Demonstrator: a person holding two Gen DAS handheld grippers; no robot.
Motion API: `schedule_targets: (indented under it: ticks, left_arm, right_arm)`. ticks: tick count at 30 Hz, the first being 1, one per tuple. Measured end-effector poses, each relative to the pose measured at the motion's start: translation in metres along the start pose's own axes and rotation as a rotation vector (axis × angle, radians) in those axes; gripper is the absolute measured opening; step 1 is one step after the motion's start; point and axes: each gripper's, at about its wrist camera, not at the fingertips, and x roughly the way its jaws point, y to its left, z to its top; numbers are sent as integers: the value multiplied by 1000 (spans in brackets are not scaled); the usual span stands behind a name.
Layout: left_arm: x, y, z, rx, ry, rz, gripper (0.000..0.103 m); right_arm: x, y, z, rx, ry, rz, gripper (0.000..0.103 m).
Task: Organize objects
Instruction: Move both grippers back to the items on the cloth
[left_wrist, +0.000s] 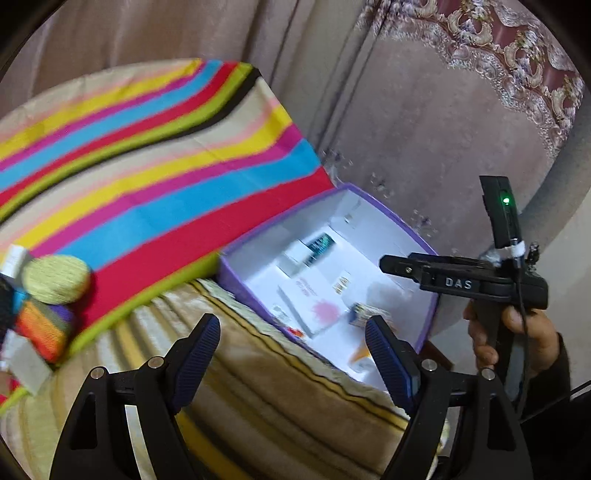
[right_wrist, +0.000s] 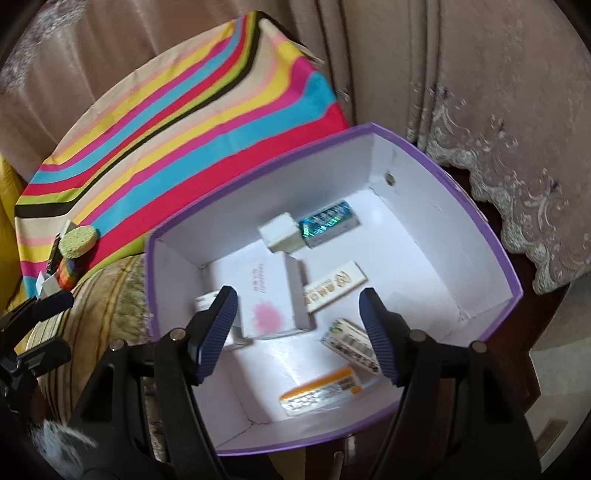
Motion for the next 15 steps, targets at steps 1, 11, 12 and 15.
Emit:
schedule_targets:
  ticks: [1,11,12,15]
  left_arm:
    - [-6,0,0,10,-20,33,82]
    - [-62,28,-12,18,-221,335,84]
    - [-70,33,-15,13,-246,326,84]
    - [-87,49,-24,-16,-305,253,86]
  right_arm:
    - [-2,5,2,-12,-11,9,76]
    - [-36,77,17,-172,-203,-28,97]
    - [-40,83,18,-178,-231,-40,99]
    - [-49,104,17,-218,-304,-37,102]
